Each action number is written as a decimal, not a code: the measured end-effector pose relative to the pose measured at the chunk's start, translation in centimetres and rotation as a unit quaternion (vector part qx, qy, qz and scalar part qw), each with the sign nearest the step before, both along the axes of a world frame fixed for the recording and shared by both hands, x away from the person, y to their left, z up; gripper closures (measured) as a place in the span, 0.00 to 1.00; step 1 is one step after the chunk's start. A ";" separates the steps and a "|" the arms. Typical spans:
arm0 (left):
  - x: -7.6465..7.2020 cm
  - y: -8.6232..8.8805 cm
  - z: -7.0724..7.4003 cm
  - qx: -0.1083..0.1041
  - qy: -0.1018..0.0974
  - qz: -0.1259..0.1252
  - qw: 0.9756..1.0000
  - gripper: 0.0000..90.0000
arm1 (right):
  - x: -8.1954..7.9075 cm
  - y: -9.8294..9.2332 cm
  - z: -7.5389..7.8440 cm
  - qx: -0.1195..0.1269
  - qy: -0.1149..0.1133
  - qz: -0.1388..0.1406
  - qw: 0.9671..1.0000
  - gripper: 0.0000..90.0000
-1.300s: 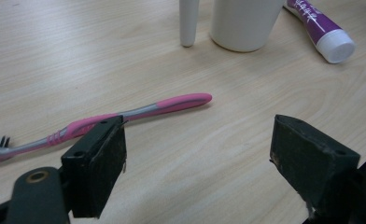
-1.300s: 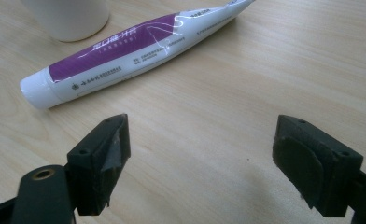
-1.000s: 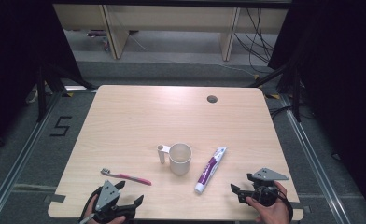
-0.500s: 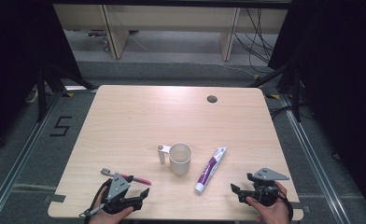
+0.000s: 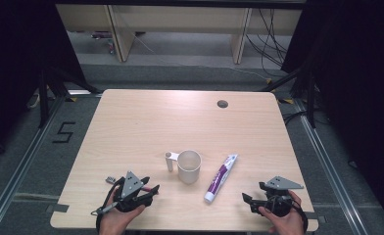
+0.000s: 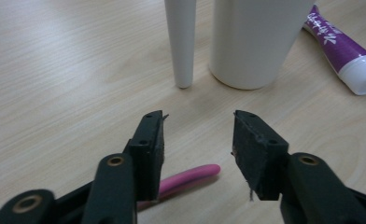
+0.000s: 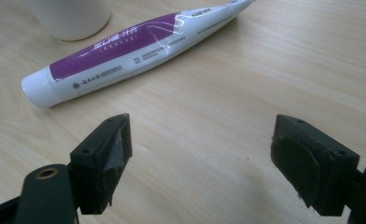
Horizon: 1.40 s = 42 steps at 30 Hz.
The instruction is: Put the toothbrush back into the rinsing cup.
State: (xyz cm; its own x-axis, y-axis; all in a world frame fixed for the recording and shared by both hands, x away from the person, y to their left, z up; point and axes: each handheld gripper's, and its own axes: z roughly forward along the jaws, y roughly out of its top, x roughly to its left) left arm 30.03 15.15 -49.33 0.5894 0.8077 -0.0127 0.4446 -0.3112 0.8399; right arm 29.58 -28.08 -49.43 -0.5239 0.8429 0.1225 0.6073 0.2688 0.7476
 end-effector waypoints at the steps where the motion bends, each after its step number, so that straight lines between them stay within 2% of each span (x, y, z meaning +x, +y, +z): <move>1: 0.4 0.0 -0.1 -0.001 0.002 0.000 1.000 0.69 | 0.1 -0.1 0.0 -0.001 -0.002 0.003 1.000 0.24; 3: 0.5 0.0 -0.1 0.002 0.002 -0.001 1.000 0.76 | 0.1 -0.1 0.0 -0.002 -0.003 0.004 1.000 0.24; 4: 0.6 0.0 -0.1 0.010 0.004 -0.006 1.000 0.76 | 0.0 -0.1 0.0 0.000 -0.001 0.002 1.000 0.24; 5: 0.7 -0.2 -0.2 0.005 0.004 -0.005 1.000 0.79 | -0.1 0.1 0.1 0.004 0.007 -0.005 1.000 0.24; 6: 0.8 -0.3 -0.3 0.005 0.007 -0.010 1.000 0.83 | 0.0 0.1 0.0 -0.004 -0.001 -0.003 1.000 0.24; 7: 0.9 -0.4 -0.5 0.002 0.010 -0.011 1.000 0.90 | -0.1 0.1 0.1 0.002 0.010 -0.001 1.000 0.25; 8: 1.1 -0.3 -0.6 0.017 0.015 -0.018 1.000 0.94 | -0.1 0.1 0.1 0.003 0.011 -0.001 1.000 0.25; 10: 1.3 -0.4 -0.8 0.019 0.017 -0.020 0.999 0.97 | 0.0 0.0 0.0 0.002 0.002 0.003 1.000 0.25; 11: 1.4 -0.4 -0.9 0.020 0.021 -0.020 0.999 0.99 | -0.1 0.1 0.1 -0.002 0.006 0.000 1.000 0.25; 17: 1.7 -0.4 -1.2 0.038 0.038 -0.033 0.998 1.00 | 0.1 -0.1 0.0 -0.005 -0.003 0.007 1.000 0.25; 19: 1.8 -0.4 -1.4 0.036 0.039 -0.031 0.998 1.00 | 0.0 -0.1 0.1 -0.003 -0.001 0.005 1.000 0.25; 20: 1.8 -0.3 -1.4 0.042 0.044 -0.033 0.998 1.00 | 0.0 -0.1 0.1 -0.003 -0.001 0.006 1.000 0.25; 21: 1.7 -0.4 -1.5 0.034 0.044 -0.030 0.998 1.00 | 0.0 -0.1 0.1 -0.003 -0.001 0.006 1.000 0.25; 24: 1.8 -0.3 -1.8 0.034 0.049 -0.031 0.998 1.00 | 0.1 -0.1 0.0 -0.006 -0.003 0.009 1.000 0.25; 30: 1.7 -0.2 -2.2 0.047 0.058 -0.037 0.997 1.00 | 0.1 0.0 0.0 -0.005 0.000 0.009 1.000 0.25; 36: 0.9 -0.1 -2.2 0.046 0.067 -0.051 0.995 1.00 | 0.2 -0.1 -0.1 -0.009 -0.001 0.005 1.000 0.25; 38: 0.3 0.2 -2.0 0.059 0.069 -0.064 0.994 1.00 | 0.1 -0.1 0.0 -0.004 0.001 0.008 1.000 0.26; 41: -0.3 0.3 -2.0 0.052 0.072 -0.070 0.994 1.00 | 0.1 -0.1 -0.1 -0.003 -0.004 0.008 1.000 0.26; 42: -0.9 0.5 -1.9 0.052 0.074 -0.071 0.993 1.00 | 0.2 -0.1 -0.1 -0.009 -0.002 0.005 1.000 0.26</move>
State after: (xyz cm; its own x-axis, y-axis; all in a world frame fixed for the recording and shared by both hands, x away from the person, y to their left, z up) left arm 29.13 15.64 -51.26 0.6956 0.7179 -0.0276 0.5054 -0.4616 0.7290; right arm 29.74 -28.19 -49.51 -0.5320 0.8402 0.1050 0.6023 0.2884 0.7444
